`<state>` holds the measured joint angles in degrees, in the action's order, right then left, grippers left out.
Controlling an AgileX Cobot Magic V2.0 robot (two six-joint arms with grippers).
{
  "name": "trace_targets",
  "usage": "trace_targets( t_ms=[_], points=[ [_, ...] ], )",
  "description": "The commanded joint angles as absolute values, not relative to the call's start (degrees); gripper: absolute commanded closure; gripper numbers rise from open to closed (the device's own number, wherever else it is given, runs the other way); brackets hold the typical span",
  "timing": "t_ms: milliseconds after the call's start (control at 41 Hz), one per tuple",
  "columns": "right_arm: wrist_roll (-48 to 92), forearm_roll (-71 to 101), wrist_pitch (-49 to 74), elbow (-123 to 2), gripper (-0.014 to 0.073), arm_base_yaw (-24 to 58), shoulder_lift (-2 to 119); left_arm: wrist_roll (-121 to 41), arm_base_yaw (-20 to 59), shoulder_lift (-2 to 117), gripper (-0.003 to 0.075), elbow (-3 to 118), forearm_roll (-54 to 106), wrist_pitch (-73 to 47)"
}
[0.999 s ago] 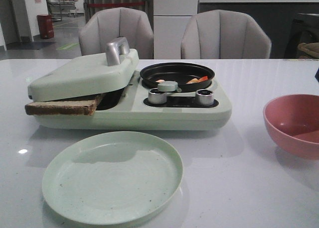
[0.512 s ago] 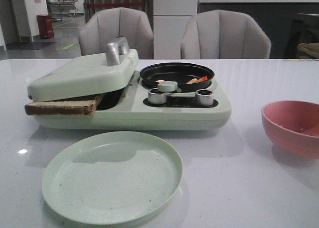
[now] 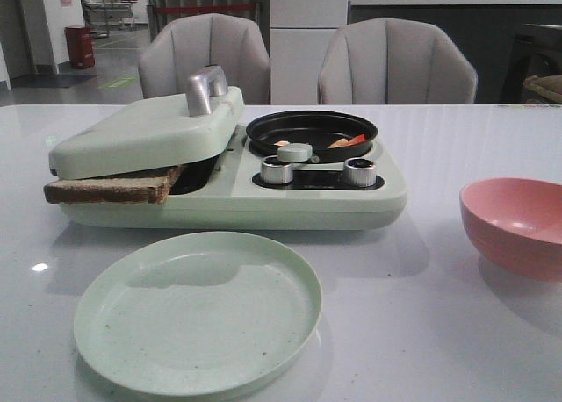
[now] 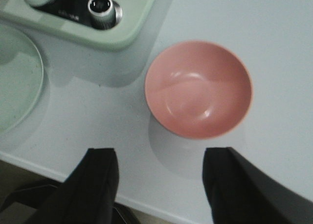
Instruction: Make breakfast with bread and shrimp
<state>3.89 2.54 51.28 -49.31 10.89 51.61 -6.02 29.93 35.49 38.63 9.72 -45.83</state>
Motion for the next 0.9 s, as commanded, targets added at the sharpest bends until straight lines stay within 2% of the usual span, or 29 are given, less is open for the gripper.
trace_targets(
  t_ms=[0,366,658,731,877],
  points=[
    [2.9,0.0,51.9,-48.3,0.0099,10.9,46.2,-5.4,30.2,35.4,0.0619,40.3,10.6,-42.0],
    [0.9,-1.0,55.9,-36.7,0.0099,10.9,25.7,-5.4,30.2,35.4,0.0619,40.3,10.6,-42.0],
    [0.9,-1.0,55.6,-34.5,0.0109,10.9,20.9,-5.4,30.2,35.4,0.0619,40.3,10.6,-41.1],
    [0.9,-1.0,55.6,-34.5,0.0171,10.9,20.9,-5.4,30.2,35.4,0.0619,40.3,10.6,-39.0],
    [0.9,-0.8,55.3,-34.5,0.0412,10.9,20.9,-5.4,30.2,35.5,0.0619,40.3,10.5,-37.4]
  ],
)
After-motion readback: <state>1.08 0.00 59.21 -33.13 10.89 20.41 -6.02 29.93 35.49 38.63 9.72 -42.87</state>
